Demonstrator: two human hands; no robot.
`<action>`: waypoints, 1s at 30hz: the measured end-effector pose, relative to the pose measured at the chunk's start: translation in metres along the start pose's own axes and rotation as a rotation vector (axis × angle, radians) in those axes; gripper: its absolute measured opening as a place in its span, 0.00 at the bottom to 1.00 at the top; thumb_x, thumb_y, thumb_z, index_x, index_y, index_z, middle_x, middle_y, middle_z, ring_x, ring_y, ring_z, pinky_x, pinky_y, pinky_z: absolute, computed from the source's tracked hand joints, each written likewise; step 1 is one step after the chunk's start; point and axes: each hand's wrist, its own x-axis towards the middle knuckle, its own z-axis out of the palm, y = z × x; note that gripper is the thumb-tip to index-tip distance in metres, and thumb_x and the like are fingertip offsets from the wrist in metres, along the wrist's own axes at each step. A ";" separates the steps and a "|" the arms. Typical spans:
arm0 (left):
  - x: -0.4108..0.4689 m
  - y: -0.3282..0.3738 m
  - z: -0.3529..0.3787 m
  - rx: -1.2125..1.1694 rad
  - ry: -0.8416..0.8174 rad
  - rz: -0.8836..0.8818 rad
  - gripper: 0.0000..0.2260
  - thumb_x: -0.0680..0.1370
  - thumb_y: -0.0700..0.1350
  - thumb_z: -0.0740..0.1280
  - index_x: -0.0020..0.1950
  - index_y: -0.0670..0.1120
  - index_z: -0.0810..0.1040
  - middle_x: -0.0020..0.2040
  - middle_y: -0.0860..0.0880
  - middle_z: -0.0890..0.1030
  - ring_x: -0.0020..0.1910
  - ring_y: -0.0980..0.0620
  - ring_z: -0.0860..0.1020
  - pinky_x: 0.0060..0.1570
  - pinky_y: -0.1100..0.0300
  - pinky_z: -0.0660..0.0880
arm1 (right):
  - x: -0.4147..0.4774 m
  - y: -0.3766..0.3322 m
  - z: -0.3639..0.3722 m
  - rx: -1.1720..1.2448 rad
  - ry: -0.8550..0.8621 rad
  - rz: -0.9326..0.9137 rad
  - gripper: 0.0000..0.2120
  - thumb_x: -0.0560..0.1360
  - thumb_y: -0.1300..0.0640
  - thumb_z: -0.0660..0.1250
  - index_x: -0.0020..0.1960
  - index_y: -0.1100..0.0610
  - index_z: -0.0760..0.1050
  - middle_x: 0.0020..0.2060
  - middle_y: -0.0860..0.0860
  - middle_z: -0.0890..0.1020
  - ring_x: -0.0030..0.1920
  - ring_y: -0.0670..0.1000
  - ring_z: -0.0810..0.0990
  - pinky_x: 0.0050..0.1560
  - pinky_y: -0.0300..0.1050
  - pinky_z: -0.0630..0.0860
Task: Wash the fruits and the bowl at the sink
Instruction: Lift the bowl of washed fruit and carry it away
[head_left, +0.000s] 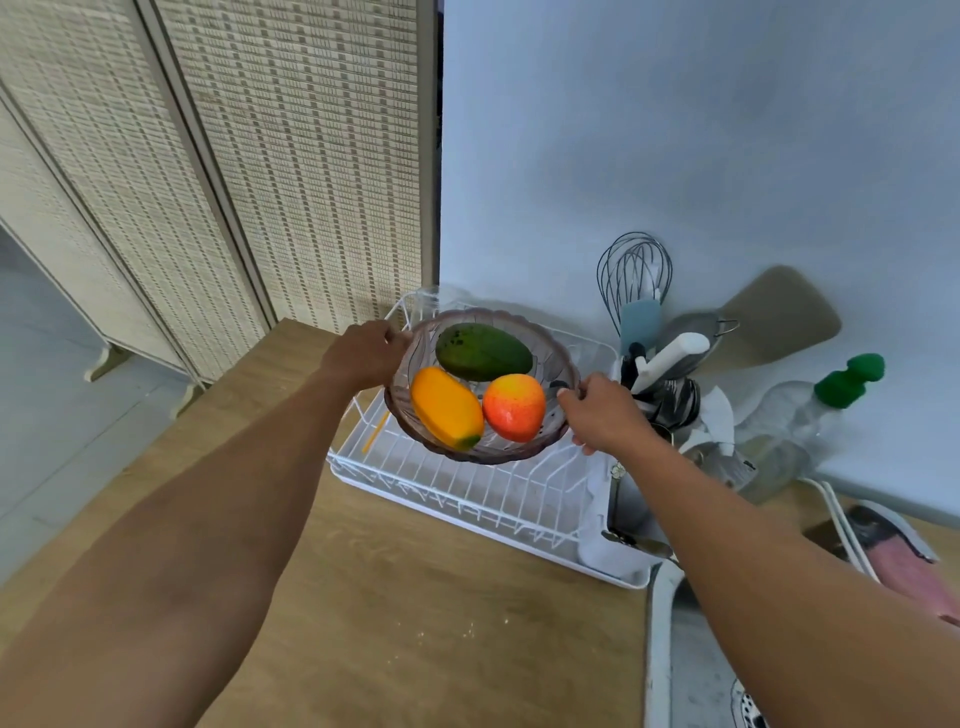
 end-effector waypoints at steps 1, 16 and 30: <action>-0.001 0.000 -0.001 -0.006 0.002 -0.008 0.16 0.81 0.58 0.57 0.48 0.46 0.74 0.49 0.42 0.83 0.52 0.42 0.79 0.48 0.53 0.72 | -0.002 -0.001 0.000 -0.027 0.006 -0.014 0.18 0.80 0.47 0.59 0.59 0.61 0.68 0.52 0.58 0.78 0.43 0.58 0.83 0.47 0.57 0.82; -0.109 0.122 0.009 0.072 0.339 0.481 0.10 0.77 0.45 0.62 0.36 0.47 0.72 0.33 0.46 0.76 0.34 0.43 0.75 0.34 0.55 0.66 | -0.073 0.035 -0.038 -0.052 0.036 -0.245 0.19 0.79 0.53 0.57 0.40 0.65 0.77 0.39 0.60 0.83 0.40 0.58 0.80 0.44 0.52 0.77; -0.226 0.269 0.112 -0.001 0.067 0.662 0.09 0.78 0.49 0.63 0.44 0.45 0.78 0.39 0.49 0.81 0.38 0.48 0.78 0.41 0.54 0.77 | -0.144 0.192 -0.138 -0.073 0.327 -0.171 0.17 0.80 0.52 0.56 0.37 0.58 0.72 0.34 0.54 0.76 0.37 0.55 0.74 0.39 0.48 0.67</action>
